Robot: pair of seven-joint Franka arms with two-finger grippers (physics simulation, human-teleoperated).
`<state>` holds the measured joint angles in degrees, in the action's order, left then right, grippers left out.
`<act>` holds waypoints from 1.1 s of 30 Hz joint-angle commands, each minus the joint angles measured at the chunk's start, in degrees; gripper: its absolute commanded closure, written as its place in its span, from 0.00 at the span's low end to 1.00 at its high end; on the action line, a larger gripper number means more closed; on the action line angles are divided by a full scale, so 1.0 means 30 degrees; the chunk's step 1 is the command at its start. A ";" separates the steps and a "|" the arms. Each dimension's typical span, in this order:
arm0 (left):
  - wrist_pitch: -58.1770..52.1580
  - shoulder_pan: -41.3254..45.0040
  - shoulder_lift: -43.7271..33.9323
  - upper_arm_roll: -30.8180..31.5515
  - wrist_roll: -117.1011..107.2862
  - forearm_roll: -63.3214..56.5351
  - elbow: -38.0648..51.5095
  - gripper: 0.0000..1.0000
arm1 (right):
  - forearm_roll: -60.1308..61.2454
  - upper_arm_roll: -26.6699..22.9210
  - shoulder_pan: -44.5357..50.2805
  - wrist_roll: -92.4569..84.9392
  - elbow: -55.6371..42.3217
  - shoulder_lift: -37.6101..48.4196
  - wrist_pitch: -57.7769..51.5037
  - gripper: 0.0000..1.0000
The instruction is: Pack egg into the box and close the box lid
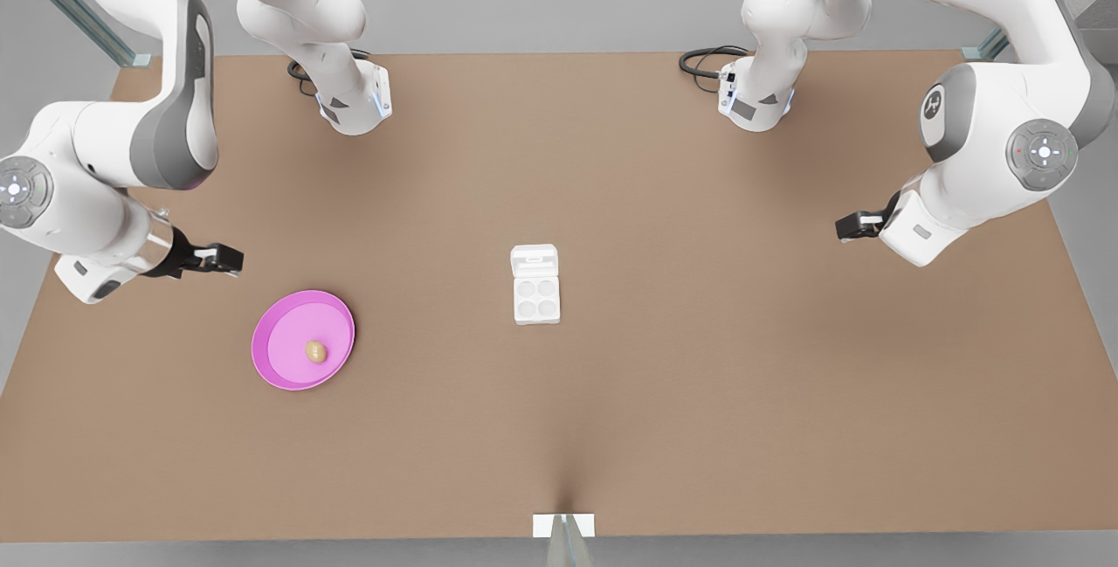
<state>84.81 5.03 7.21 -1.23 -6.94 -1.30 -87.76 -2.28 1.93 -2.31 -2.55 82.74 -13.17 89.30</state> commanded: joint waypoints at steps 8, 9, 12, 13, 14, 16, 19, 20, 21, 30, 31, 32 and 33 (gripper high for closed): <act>0.0030 -0.0008 -0.0060 0.0000 0.0000 -0.0005 -0.0042 0.00 | -0.0295 0.0205 0.0799 -0.2752 0.5346 -0.3138 0.9665 0.00; 0.0030 -0.0008 -0.0060 0.0000 0.0000 -0.0034 -0.0042 0.00 | -0.0295 0.0235 0.0798 -0.4362 0.5670 -0.3606 1.0340 0.00; 0.0030 -0.0007 -0.0030 0.0000 0.0000 -0.0034 -0.0071 0.00 | -0.0295 0.0264 0.0798 -0.6445 0.6344 -0.4514 1.1307 0.00; 0.0030 -0.0007 -0.0030 0.0000 0.0000 -0.0034 -0.0071 0.00 | -0.0295 0.0264 0.0798 -0.6504 0.6490 -0.4837 1.1893 0.00; 0.0030 0.0021 -0.0030 0.0000 0.0000 -0.0034 -0.0071 0.00 | -0.0295 0.0264 0.1033 -0.6621 0.6549 -0.5100 1.2187 0.00; 0.0030 0.0022 -0.0030 0.0000 0.0000 -0.0034 -0.0071 0.00 | -0.0325 0.0235 0.0974 -0.6650 0.6549 -0.5716 1.2801 0.00; 0.0059 0.0022 -0.0001 0.0000 0.0000 -0.0034 -0.0071 0.00 | -0.0383 0.0205 0.0857 -0.7060 0.6608 -0.6419 1.3329 0.00; 0.0088 0.0022 -0.0001 0.0000 0.0000 -0.0034 -0.0071 0.00 | -0.0413 0.0176 0.0710 -0.7470 0.7047 -0.6419 1.3797 0.00; 0.0088 0.0022 -0.0001 0.0000 0.0000 -0.0034 -0.0071 0.00 | -0.0413 0.0117 0.0652 -0.7968 0.7135 -0.6594 1.4061 0.00; 0.0147 0.0022 0.0057 0.0029 0.0000 -0.0034 -0.0071 0.00 | -0.0764 0.0059 0.0534 -0.8496 0.6256 -0.8148 1.5145 0.00; 0.0147 0.0022 0.0057 0.0029 0.0000 -0.0034 -0.0071 0.00 | -0.0764 0.0059 0.0505 -0.8496 0.6256 -0.8265 1.5145 0.00; 0.0147 0.0022 0.0087 0.0029 0.0000 -0.0034 -0.0071 0.00 | -0.0793 0.0059 0.0506 -0.8496 0.6227 -0.8353 1.5145 0.00; 0.0147 0.0051 0.0116 0.0029 0.0000 -0.0034 -0.0071 0.00 | -0.0793 0.0059 0.0506 -0.8525 0.6256 -0.8353 1.5145 0.00</act>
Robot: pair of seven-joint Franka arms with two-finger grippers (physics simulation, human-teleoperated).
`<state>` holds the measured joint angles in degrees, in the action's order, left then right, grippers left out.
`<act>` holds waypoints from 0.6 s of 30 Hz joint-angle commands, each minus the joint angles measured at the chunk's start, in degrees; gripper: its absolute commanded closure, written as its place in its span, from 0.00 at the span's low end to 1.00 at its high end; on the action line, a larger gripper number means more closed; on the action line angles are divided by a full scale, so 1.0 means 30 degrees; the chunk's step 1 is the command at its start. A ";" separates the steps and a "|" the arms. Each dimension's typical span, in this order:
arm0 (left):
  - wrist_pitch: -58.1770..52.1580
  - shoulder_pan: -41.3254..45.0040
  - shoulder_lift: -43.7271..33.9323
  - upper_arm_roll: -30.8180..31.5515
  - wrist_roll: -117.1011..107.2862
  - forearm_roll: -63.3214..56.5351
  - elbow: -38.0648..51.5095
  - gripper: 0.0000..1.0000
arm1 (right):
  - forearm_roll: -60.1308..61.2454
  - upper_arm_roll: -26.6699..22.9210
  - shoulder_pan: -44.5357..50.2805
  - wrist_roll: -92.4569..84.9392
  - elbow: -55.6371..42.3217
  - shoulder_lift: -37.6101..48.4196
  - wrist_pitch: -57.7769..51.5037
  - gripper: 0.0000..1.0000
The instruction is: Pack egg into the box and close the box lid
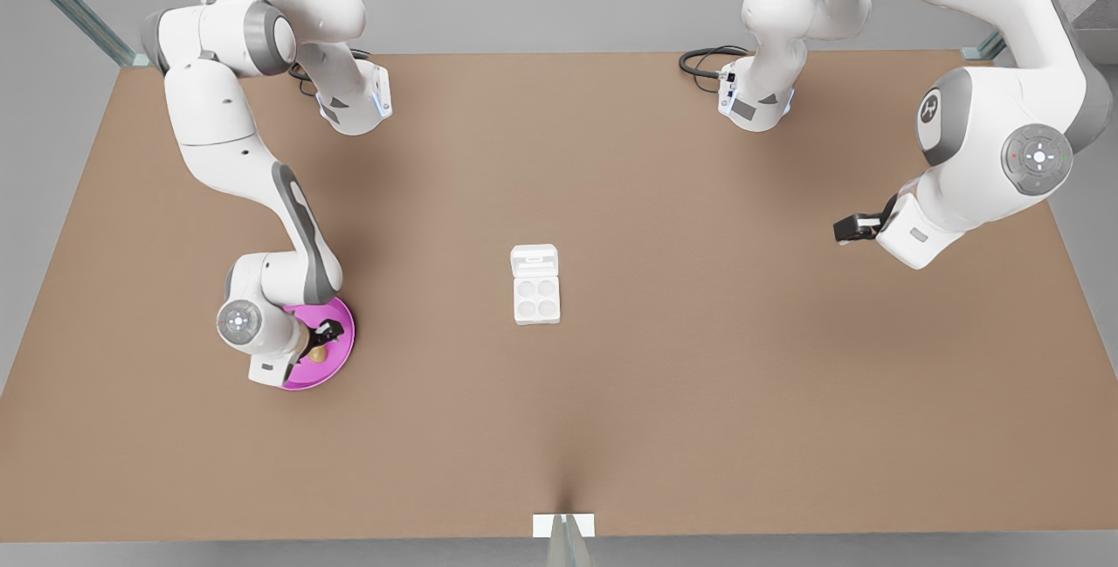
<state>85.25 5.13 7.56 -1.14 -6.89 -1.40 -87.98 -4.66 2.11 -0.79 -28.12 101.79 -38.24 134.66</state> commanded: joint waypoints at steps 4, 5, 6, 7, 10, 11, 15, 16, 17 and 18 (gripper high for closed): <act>0.0000 0.0019 -0.0001 0.0000 -0.0016 -0.0002 0.0000 0.00 | 0.0001 0.0000 -0.0088 0.0029 -0.0064 0.0001 -0.0120 0.15; 0.0029 0.0019 -0.0001 0.0000 -0.0016 -0.0002 0.0000 0.00 | 0.0001 0.0000 -0.0117 0.0029 -0.0123 0.0001 -0.0120 0.19; 0.0000 0.0019 -0.0001 0.0000 -0.0016 -0.0002 0.0000 0.00 | 0.0001 0.0000 -0.0088 0.0029 -0.0269 0.0001 -0.0120 0.20; 0.0000 0.0019 -0.0001 0.0029 -0.0016 -0.0002 0.0000 0.00 | 0.0001 0.0000 -0.0088 0.0029 -0.0386 0.0001 -0.0120 0.20; 0.0000 0.0048 -0.0001 0.0000 -0.0016 -0.0002 0.0000 0.00 | 0.0001 -0.0059 -0.0117 0.0029 -0.0738 -0.0409 -0.0090 0.20; 0.0000 0.0077 -0.0001 0.0029 -0.0016 -0.0002 0.0000 0.00 | 0.0001 -0.0088 -0.0205 0.0029 -0.0709 -0.0438 -0.0090 0.23; 0.0000 0.0077 0.0057 0.0029 -0.0016 -0.0002 0.0000 0.00 | 0.0001 -0.0088 -0.0293 0.0029 -0.0709 -0.0468 -0.0061 0.26; 0.0000 0.0077 0.0057 0.0029 -0.0016 -0.0002 0.0000 0.00 | 0.0001 -0.0088 -0.0293 0.0029 -0.0738 -0.0468 -0.0032 0.26; 0.0000 0.0077 0.0057 0.0029 -0.0016 -0.0002 0.0000 0.00 | 0.0001 -0.0117 -0.0293 0.0029 -0.0855 -0.0468 -0.0032 0.26; 0.0000 0.0077 0.0057 0.0029 -0.0016 -0.0002 0.0000 0.00 | 0.0001 -0.0088 -0.0293 0.0029 -0.1031 -0.0556 -0.0032 0.26</act>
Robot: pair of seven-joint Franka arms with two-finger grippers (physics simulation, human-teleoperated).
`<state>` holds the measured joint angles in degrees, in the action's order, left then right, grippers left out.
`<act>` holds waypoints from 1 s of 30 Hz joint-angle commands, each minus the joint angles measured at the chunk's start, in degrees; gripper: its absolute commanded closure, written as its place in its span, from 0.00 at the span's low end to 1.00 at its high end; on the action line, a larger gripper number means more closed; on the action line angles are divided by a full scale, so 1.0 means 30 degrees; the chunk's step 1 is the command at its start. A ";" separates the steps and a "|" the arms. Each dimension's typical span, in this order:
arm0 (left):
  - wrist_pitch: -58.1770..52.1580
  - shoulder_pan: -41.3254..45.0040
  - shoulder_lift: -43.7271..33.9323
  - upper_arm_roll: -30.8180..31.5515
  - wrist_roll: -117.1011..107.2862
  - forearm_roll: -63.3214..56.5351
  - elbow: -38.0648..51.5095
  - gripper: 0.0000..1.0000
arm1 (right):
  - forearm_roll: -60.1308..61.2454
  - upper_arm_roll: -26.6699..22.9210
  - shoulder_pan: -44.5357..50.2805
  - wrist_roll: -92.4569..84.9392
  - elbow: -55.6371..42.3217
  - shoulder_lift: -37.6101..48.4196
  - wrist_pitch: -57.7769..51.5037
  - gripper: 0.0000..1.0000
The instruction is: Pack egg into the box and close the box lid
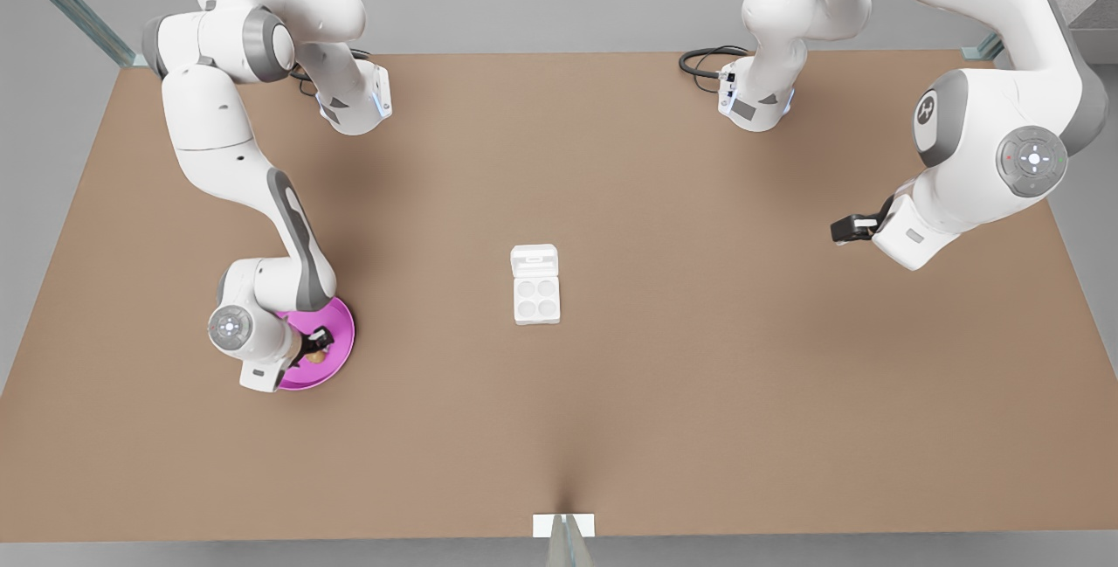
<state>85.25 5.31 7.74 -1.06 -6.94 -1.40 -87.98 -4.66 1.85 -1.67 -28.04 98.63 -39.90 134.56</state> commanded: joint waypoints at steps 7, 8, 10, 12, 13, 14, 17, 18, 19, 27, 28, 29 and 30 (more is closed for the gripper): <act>-0.0029 0.0019 0.0057 -0.0028 0.0000 -0.0002 0.0000 0.00 | 0.0000 0.0000 -0.0029 0.0000 0.0082 -0.0088 0.0029 0.39; -0.0029 0.0019 0.0058 -0.0028 0.0000 -0.0002 0.0000 0.00 | 0.0000 0.0000 -0.0029 0.0000 0.0082 -0.0088 0.0029 0.40; -0.0029 0.0019 0.0087 -0.0028 0.0000 -0.0002 0.0000 0.00 | 0.0000 -0.0029 -0.0029 0.0000 0.0024 -0.0088 0.0029 0.43; -0.0029 0.0019 0.0087 -0.0028 0.0000 -0.0002 0.0000 0.00 | 0.0000 -0.0029 -0.0088 0.0000 -0.0006 -0.0088 0.0029 0.43; -0.0029 0.0019 0.0087 0.0001 0.0000 -0.0002 0.0000 0.00 | 0.0000 -0.0029 -0.0088 0.0000 -0.0006 -0.0088 0.0029 0.44; -0.0029 0.0019 0.0087 -0.0028 0.0000 -0.0002 0.0000 0.00 | 0.0000 0.0000 -0.0088 0.0000 -0.0006 -0.0088 0.0029 0.44; 0.0000 0.0019 0.0087 0.0001 0.0000 -0.0002 0.0000 0.00 | 0.0000 -0.0029 -0.0146 0.0000 -0.0005 -0.0117 0.0029 0.45; -0.0029 0.0019 0.0087 -0.0028 0.0000 -0.0002 0.0000 0.00 | 0.0000 -0.0029 -0.0146 0.0000 0.0024 -0.0117 0.0029 0.45; 0.0000 0.0019 0.0116 -0.0028 0.0000 -0.0002 0.0000 0.00 | 0.0000 -0.0029 -0.0176 0.0000 0.0024 -0.0117 0.0029 0.45; 0.0000 0.0019 0.0116 0.0001 0.0000 -0.0002 0.0000 0.00 | 0.0000 -0.0029 -0.0205 0.0000 0.0053 -0.0088 0.0000 0.47; 0.0000 0.0019 0.0116 0.0001 0.0000 -0.0002 0.0000 0.00 | 0.0000 -0.0029 -0.0205 0.0000 0.0053 -0.0088 0.0000 0.47; 0.0000 0.0019 0.0116 -0.0028 0.0000 -0.0002 0.0000 0.00 | 0.0000 -0.0029 -0.0205 0.0000 0.0053 -0.0088 0.0000 0.47; 0.0000 0.0019 0.0116 -0.0028 0.0000 -0.0002 0.0000 0.00 | 0.0000 -0.0029 -0.0205 0.0000 0.0053 -0.0117 0.0000 0.47</act>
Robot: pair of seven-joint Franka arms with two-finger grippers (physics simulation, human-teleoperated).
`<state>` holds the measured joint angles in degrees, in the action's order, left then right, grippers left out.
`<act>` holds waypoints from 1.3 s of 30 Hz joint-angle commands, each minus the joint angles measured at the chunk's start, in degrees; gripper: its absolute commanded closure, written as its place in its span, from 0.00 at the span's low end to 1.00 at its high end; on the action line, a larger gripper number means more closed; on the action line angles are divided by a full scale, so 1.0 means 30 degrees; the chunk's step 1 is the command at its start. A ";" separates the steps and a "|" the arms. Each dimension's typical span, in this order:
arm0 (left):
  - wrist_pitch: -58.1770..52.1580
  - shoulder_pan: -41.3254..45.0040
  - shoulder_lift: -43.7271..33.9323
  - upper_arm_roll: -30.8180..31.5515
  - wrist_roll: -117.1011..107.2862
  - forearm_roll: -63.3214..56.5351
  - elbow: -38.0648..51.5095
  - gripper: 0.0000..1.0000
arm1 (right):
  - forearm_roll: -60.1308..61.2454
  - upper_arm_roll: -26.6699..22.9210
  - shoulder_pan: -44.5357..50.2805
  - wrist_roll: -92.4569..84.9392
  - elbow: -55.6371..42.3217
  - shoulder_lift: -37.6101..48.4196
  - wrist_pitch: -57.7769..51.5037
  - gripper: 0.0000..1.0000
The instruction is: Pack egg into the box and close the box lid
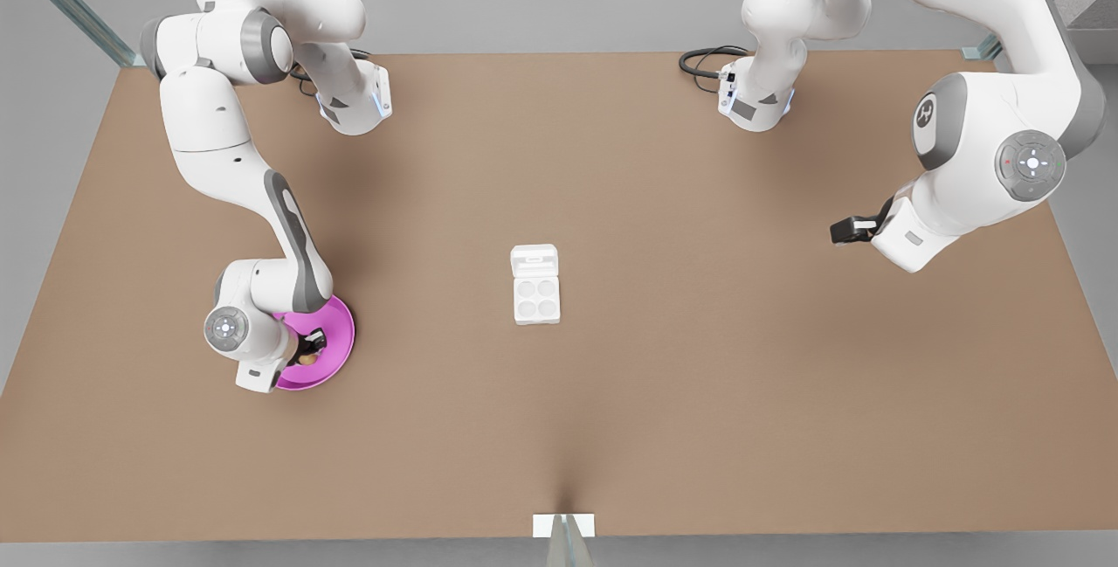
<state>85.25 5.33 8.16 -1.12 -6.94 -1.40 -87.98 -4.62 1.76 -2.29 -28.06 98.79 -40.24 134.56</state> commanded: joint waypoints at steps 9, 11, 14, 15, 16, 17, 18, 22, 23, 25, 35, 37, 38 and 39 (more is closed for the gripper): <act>0.0000 0.0010 0.0034 -0.0007 0.0000 -0.0002 0.0000 0.00 | -0.0011 0.0000 -0.0029 0.0008 -0.0059 -0.0150 0.0030 0.47; 0.0000 0.0010 0.0063 -0.0007 -0.0029 -0.0002 0.0000 0.00 | -0.0011 0.0029 0.0000 0.0008 -0.0146 -0.0032 -0.0116 0.47; 0.0000 0.0010 0.0063 0.0022 -0.0029 -0.0002 0.0000 0.00 | 0.0369 0.0146 0.0293 0.0301 -0.1552 0.0055 -0.1463 0.47; 0.0000 0.0010 0.0063 -0.0007 -0.0029 -0.0002 0.0029 0.00 | 0.0399 0.0205 0.0703 0.0389 -0.1904 0.0055 -0.1728 0.47; 0.0029 0.0010 0.0063 -0.0007 -0.0029 -0.0002 0.0000 0.00 | 0.0399 0.0205 0.1406 0.1208 -0.1992 0.0026 -0.1728 0.47; 0.0029 0.0010 0.0063 -0.0007 -0.0029 -0.0002 0.0000 0.00 | 0.0457 0.0205 0.2108 0.2026 -0.2109 -0.0003 -0.1844 0.47; 0.0029 0.0010 0.0063 -0.0007 -0.0029 -0.0002 0.0000 0.00 | 0.0545 0.0234 0.3424 0.3724 -0.2402 -0.0003 -0.2547 0.47; 0.0029 0.0010 0.0063 -0.0007 -0.0029 -0.0002 0.0000 0.00 | 0.3561 0.0263 0.6912 0.7156 -0.2578 0.0055 -0.2548 0.47; 0.0059 0.0010 0.0092 -0.0007 0.0000 -0.0002 0.0000 0.00 | 0.3739 0.0264 0.7412 0.7946 -0.2549 0.0085 -0.2578 0.46; 0.0058 0.0010 0.0063 -0.0007 -0.0029 -0.0002 0.0030 0.00 | 0.5086 0.0264 0.8584 0.8591 -0.2783 0.0026 -0.2490 0.47; 0.0088 0.0039 0.0092 0.0022 -0.0029 -0.0002 0.0000 0.00 | 0.7518 0.0293 1.1397 1.1668 -0.3662 -0.1116 -0.0585 0.46; 0.0088 0.0039 0.0092 0.0022 -0.0029 -0.0002 0.0000 0.00 | 0.7518 0.0293 1.1572 1.1698 -0.3663 -0.1204 -0.0585 0.46; 0.0088 0.0039 0.0092 0.0022 -0.0029 -0.0002 0.0029 0.00 | 0.7547 0.0293 1.1572 1.1698 -0.3692 -0.1175 -0.0585 0.46; 0.0088 0.0068 0.0092 0.0022 0.0000 -0.0002 0.0000 0.00 | 0.7547 0.0264 1.1572 1.1698 -0.3780 -0.1204 -0.0615 0.45</act>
<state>85.52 5.54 8.44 -1.05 -6.97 -1.40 -87.98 18.97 2.64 32.43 6.47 87.42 -43.85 132.87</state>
